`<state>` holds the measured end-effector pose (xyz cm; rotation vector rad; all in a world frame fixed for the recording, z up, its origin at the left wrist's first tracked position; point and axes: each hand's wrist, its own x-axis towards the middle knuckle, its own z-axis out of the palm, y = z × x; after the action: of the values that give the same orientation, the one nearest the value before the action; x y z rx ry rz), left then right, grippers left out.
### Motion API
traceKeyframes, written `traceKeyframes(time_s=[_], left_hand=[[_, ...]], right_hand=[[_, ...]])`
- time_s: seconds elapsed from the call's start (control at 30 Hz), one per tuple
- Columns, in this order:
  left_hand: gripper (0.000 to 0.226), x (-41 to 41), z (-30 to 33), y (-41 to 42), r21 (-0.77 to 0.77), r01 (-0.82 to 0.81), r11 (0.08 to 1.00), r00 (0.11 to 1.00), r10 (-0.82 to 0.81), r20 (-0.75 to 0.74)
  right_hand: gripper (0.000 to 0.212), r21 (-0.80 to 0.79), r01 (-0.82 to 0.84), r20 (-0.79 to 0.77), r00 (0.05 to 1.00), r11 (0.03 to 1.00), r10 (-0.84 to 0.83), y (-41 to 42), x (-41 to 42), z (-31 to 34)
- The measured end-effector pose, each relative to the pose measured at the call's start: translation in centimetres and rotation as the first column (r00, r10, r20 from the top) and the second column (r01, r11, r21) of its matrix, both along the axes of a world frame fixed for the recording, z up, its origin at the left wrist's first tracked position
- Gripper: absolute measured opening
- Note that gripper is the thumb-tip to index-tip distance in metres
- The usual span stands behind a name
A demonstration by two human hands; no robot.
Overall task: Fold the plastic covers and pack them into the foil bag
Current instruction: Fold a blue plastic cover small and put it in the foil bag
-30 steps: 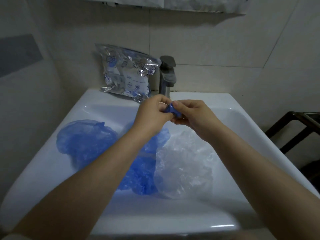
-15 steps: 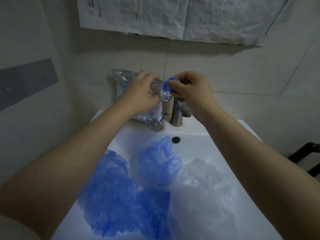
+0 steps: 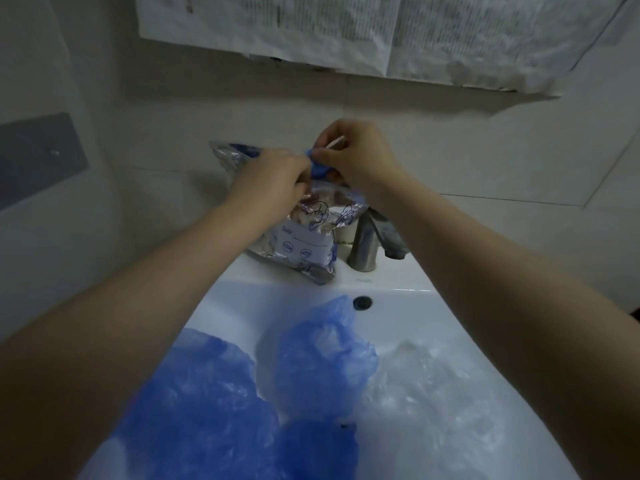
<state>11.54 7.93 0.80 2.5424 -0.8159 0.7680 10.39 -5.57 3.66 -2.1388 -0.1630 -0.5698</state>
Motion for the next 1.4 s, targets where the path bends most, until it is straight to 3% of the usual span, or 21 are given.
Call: traceKeyframes(time_s=[0.13, 0.2, 0.27, 0.43, 0.53, 0.67, 0.7, 0.8, 0.83, 0.9, 1.0, 1.07, 1.13, 1.23, 1.33, 1.4], left_hand=[[0.014, 0.3, -1.0, 0.6, -0.055, 0.030, 0.998, 0.999, -0.031, -0.024], [0.013, 0.2, -1.5, 0.6, -0.093, 0.082, 0.992, 0.996, -0.085, -0.027], [0.011, 0.1, -1.8, 0.4, -0.076, 0.137, 0.988, 0.990, -0.139, -0.027], [0.006, 0.2, -2.9, 0.7, -0.063, 0.207, 0.976, 0.978, -0.207, -0.005], [0.005, 0.1, -2.9, 1.1, -0.100, 0.144, 0.985, 0.989, -0.139, 0.056], [0.009, 0.8, -2.2, 2.0, -0.182, 0.034, 0.983, 0.998, -0.024, 0.057], [0.012, 1.0, -2.0, 2.1, -0.186, 0.009, 0.983, 0.999, -0.001, 0.042], [0.018, 1.3, -1.7, 2.0, -0.188, -0.036, 0.982, 0.999, 0.042, 0.031], [0.017, 1.1, -1.8, 1.8, -0.188, -0.035, 0.982, 0.999, 0.042, 0.032], [0.015, 1.2, -1.9, 1.3, -0.192, -0.023, 0.981, 0.999, 0.028, 0.024], [0.013, 1.4, -1.5, 0.8, -0.229, -0.023, 0.973, 1.000, 0.023, -0.001], [0.022, 1.5, -1.2, 0.4, -0.246, -0.010, 0.969, 0.999, 0.003, -0.032], [0.036, 1.6, -1.5, 0.0, -0.208, -0.030, 0.978, 0.997, 0.013, -0.081], [0.062, 1.4, -2.6, -0.2, -0.170, -0.048, 0.984, 0.981, 0.015, -0.194], [0.076, 0.4, -3.4, -0.2, -0.180, 0.011, 0.984, 0.982, -0.045, -0.186], [0.077, -0.6, -3.3, -0.2, -0.142, -0.043, 0.989, 0.992, 0.025, -0.127]], right_hand=[[0.014, -0.072, -0.072, -0.159, 0.986, 0.995, 0.060, 0.3, 0.7, -0.7], [0.003, -0.252, -0.067, -0.193, 0.981, 0.965, 0.017, 0.2, 0.7, -0.6], [0.013, -0.445, -0.078, -0.235, 0.971, 0.892, -0.032, 0.4, 0.8, -0.5], [0.030, -0.739, -0.087, -0.281, 0.941, 0.668, -0.189, 1.5, 1.1, -0.3], [0.029, -0.695, -0.149, -0.359, 0.920, 0.703, -0.160, 2.2, 1.5, -0.1], [0.028, -0.432, -0.320, -0.576, 0.817, 0.843, 0.015, 1.4, 0.0, 1.9], [0.026, -0.467, -0.355, -0.594, 0.804, 0.810, 0.010, 0.8, -0.3, 2.2], [0.017, -0.768, -0.359, -0.489, 0.863, 0.531, -0.124, -0.5, -0.4, 1.9], [0.014, -0.809, -0.322, -0.432, 0.893, 0.492, -0.126, -0.6, -0.1, 1.5], [0.011, -0.846, -0.200, -0.280, 0.955, 0.494, -0.093, -0.6, 0.7, 1.1], [0.024, -0.858, -0.006, -0.074, 0.991, 0.514, -0.111, -0.5, 1.7, 0.8], [0.033, -0.846, 0.013, -0.068, 0.989, 0.534, -0.132, -0.4, 2.1, 0.6], [0.050, -0.846, -0.082, -0.166, 0.979, 0.527, -0.115, -0.1, 1.3, 0.1], [0.069, -0.834, -0.131, -0.129, 0.991, 0.535, 0.042, 0.1, -2.3, -0.2], [0.046, -0.805, -0.113, 0.014, 0.978, 0.582, 0.209, -0.2, -6.8, -0.8], [0.019, -0.773, -0.233, -0.063, 0.954, 0.590, 0.294, -0.7, -9.6, -1.7]])
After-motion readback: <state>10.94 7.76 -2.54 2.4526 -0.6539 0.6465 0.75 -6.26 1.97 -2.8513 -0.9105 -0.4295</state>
